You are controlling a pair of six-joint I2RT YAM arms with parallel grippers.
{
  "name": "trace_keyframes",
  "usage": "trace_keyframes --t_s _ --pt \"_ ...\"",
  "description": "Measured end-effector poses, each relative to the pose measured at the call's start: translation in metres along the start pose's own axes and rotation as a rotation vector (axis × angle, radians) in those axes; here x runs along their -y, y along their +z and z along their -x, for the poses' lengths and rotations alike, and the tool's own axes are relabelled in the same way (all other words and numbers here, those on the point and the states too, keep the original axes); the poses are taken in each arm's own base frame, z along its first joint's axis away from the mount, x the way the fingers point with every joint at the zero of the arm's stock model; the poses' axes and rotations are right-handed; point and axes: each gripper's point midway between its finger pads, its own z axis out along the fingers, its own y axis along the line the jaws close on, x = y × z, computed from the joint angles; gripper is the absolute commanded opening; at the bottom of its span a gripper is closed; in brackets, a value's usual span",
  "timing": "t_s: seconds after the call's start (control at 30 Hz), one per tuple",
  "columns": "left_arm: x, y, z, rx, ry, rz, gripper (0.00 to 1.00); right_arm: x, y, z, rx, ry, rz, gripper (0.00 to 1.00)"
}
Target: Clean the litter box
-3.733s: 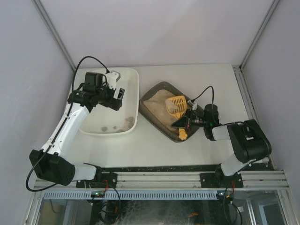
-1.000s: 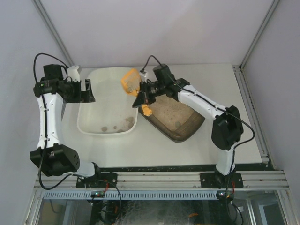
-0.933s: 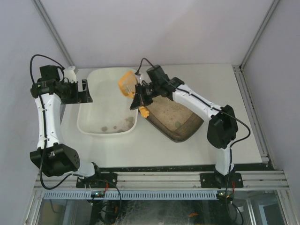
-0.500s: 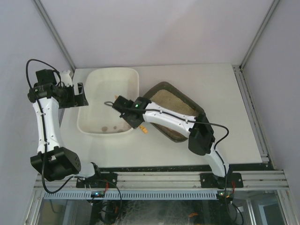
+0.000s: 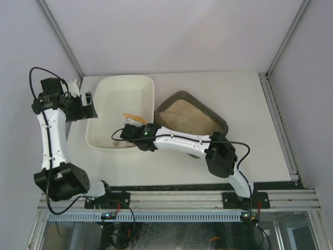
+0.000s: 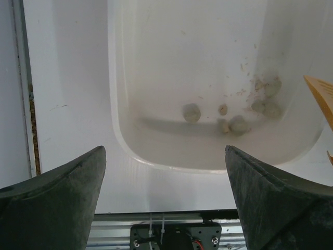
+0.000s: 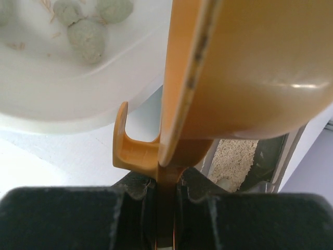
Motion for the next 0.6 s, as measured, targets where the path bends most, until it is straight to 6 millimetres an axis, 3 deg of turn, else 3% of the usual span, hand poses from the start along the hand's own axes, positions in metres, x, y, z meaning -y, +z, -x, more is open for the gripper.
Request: trace_keyframes --t_s 0.13,0.23,0.37,0.47,0.53,0.6 --pt "0.011 0.002 0.0 -0.007 0.023 -0.012 1.0 0.01 -0.007 0.005 0.036 0.082 0.033 0.0" --pt "0.045 0.008 0.003 -0.022 0.129 -0.056 1.0 0.033 -0.022 -0.002 0.091 0.246 0.132 0.0" --pt "0.116 0.019 0.017 -0.043 0.311 -0.182 1.0 0.108 -0.059 -0.032 0.18 0.565 0.258 0.0" --pt "0.167 0.033 0.045 -0.037 0.436 -0.248 1.0 0.164 -0.073 -0.064 0.243 0.793 0.274 0.0" --pt "0.2 0.048 0.065 -0.028 0.499 -0.27 0.99 0.172 -0.076 -0.091 0.239 0.891 0.313 0.0" --pt "0.235 0.068 0.083 -0.008 0.55 -0.293 1.0 0.16 -0.076 -0.107 0.217 0.936 0.379 0.0"
